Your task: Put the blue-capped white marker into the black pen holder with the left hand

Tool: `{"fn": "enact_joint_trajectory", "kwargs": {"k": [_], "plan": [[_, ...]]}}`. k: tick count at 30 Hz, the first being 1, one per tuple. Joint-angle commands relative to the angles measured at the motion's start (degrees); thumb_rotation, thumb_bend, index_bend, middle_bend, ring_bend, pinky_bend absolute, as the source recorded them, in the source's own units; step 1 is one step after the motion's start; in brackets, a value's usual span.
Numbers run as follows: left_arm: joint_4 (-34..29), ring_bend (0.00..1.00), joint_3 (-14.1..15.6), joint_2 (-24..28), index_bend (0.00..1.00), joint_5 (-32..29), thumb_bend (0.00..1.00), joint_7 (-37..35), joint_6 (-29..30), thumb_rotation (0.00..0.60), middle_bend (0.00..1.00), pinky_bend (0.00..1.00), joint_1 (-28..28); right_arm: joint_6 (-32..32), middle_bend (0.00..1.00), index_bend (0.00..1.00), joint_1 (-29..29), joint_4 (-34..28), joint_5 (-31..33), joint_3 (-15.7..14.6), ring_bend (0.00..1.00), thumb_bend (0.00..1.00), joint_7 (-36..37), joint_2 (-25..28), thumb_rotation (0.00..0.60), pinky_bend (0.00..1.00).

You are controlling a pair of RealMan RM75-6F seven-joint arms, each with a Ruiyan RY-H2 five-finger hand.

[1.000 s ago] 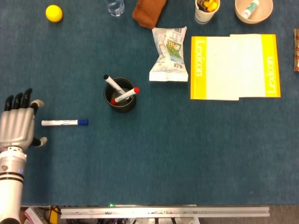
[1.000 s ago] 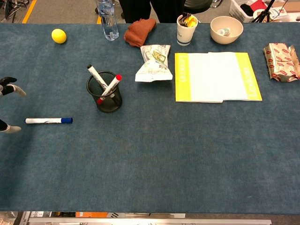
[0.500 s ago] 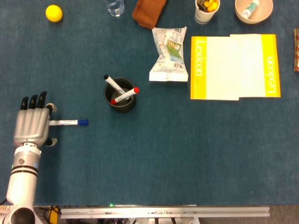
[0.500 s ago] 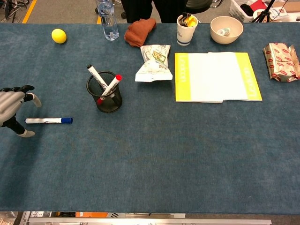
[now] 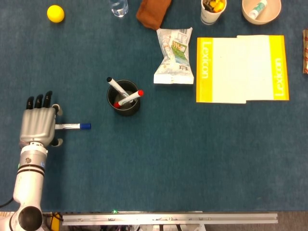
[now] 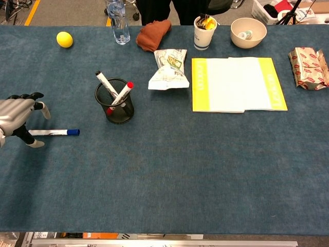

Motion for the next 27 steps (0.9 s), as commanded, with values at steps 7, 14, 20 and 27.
{"fn": "enact_joint_trajectory", "kwargs": {"k": [7, 14, 20, 27], "plan": [[2.2, 0.0, 0.0, -2.0, 0.37, 0.4, 0.02, -1.7, -0.1, 0.6, 0.0, 0.0, -0.8, 0.1, 0.35, 0.33, 0.0, 0.0, 0.0, 0.1, 0.3, 0.12, 0.2, 0.1, 0.6, 0.43], [4.6, 0.0, 0.2, -3.3, 0.39, 1.2, 0.02, -3.2, -0.1, 0.6, 0.0, 0.0, -0.9, 0.7, 0.35, 0.33, -0.2, -0.2, -0.6, 0.1, 0.3, 0.12, 0.6, 0.2, 0.6, 0.43], [6.1, 0.0, 0.4, -3.9, 0.4, 1.2, 0.02, -3.7, -0.4, 0.6, 0.0, 0.0, -1.1, 2.0, 0.35, 0.33, -0.5, -0.4, -1.3, 0.2, 0.3, 0.12, 1.2, 0.4, 0.6, 0.43], [7.6, 0.0, 0.0, -5.3, 0.42, 2.2, 0.02, -5.5, -0.3, 0.6, 0.0, 0.0, -1.2, 1.9, 0.35, 0.33, -0.6, -0.4, -1.1, 0.3, 0.3, 0.12, 1.4, 0.6, 0.6, 0.43]]}}
